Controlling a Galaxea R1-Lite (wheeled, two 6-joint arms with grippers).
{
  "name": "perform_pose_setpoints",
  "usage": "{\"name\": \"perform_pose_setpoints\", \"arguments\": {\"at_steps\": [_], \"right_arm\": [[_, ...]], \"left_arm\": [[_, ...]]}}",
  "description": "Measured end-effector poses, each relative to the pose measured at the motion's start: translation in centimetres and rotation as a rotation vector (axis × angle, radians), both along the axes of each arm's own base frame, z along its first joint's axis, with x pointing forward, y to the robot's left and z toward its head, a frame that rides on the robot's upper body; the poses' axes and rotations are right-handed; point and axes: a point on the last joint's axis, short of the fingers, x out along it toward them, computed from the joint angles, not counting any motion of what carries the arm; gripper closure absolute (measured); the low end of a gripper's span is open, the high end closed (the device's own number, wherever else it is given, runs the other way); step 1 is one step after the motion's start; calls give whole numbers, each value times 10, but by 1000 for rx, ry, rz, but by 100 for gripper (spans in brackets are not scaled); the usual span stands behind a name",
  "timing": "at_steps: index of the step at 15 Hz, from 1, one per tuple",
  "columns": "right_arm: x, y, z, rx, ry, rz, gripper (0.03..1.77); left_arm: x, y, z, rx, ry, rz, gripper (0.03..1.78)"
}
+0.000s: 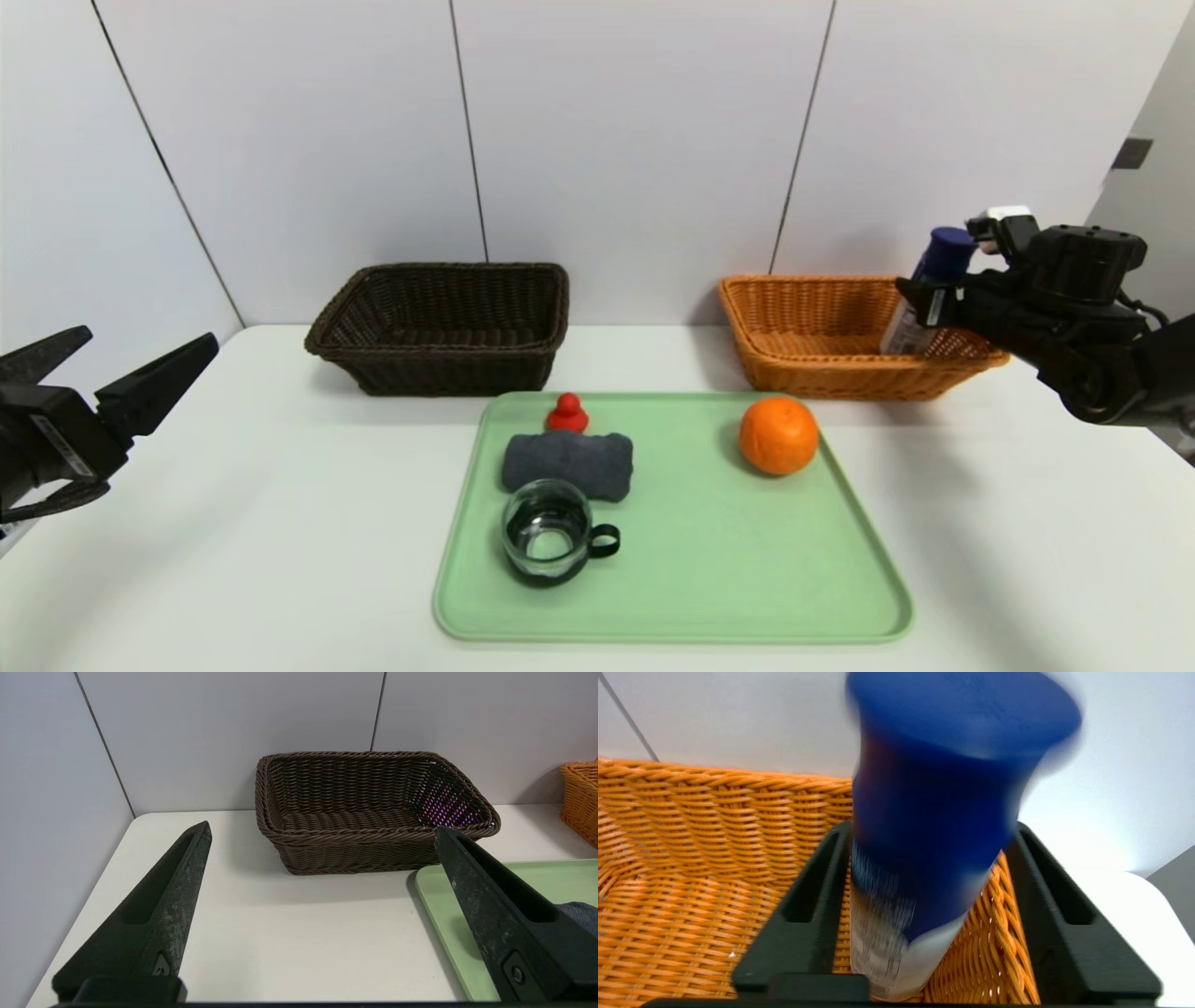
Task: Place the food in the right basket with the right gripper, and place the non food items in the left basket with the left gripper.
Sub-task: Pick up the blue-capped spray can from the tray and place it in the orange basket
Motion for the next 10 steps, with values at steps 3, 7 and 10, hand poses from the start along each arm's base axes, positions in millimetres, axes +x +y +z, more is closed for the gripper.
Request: {"name": "perform_pose_setpoints", "arguments": {"at_steps": [3,7,10], "right_arm": [[-1,1,1,0,-1,2,48],[-8,2,7,-1,-8,3,33],[-25,5,17,0,-6,6,25]], "left_arm": [[-1,0,1,0,-4,0,12],[-2,0,1,1,-8,-2,12],[-3,0,2,0,-12,-1,12]]}}
